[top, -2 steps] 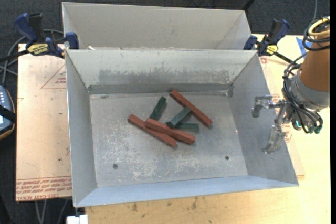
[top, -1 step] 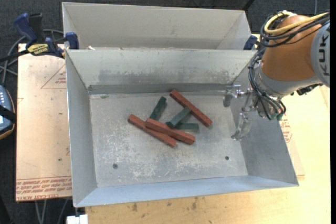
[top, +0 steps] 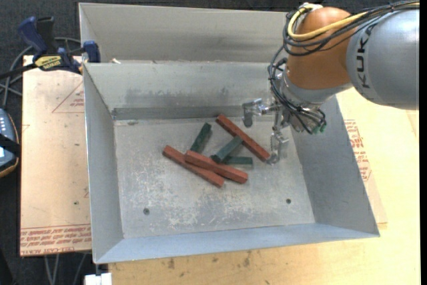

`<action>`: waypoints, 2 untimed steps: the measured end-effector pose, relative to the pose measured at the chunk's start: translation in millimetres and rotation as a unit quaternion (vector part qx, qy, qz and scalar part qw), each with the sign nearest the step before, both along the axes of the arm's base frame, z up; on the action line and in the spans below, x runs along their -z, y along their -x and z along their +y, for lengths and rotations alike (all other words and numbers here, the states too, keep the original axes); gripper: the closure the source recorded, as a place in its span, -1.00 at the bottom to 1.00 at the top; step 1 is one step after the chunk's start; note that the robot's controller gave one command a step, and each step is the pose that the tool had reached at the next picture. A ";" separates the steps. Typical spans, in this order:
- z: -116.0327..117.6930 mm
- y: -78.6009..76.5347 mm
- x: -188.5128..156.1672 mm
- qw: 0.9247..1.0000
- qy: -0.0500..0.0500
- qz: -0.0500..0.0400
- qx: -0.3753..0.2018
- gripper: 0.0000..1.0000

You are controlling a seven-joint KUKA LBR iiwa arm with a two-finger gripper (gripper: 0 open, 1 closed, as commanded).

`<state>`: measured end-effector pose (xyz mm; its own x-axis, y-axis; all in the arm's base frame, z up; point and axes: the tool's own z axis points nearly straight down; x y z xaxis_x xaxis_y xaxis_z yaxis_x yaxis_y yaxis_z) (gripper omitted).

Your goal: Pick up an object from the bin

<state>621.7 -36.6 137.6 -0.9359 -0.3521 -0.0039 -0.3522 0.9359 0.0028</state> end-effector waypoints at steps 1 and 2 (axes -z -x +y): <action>-20.8 0.7 69.2 1.000 0.001 -0.002 0.020 -1.00; 1.8 -2.8 66.0 0.996 0.001 -0.001 0.091 -1.00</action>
Offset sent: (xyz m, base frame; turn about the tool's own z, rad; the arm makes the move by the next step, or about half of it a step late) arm -0.0020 -0.0211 -0.0676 0.0363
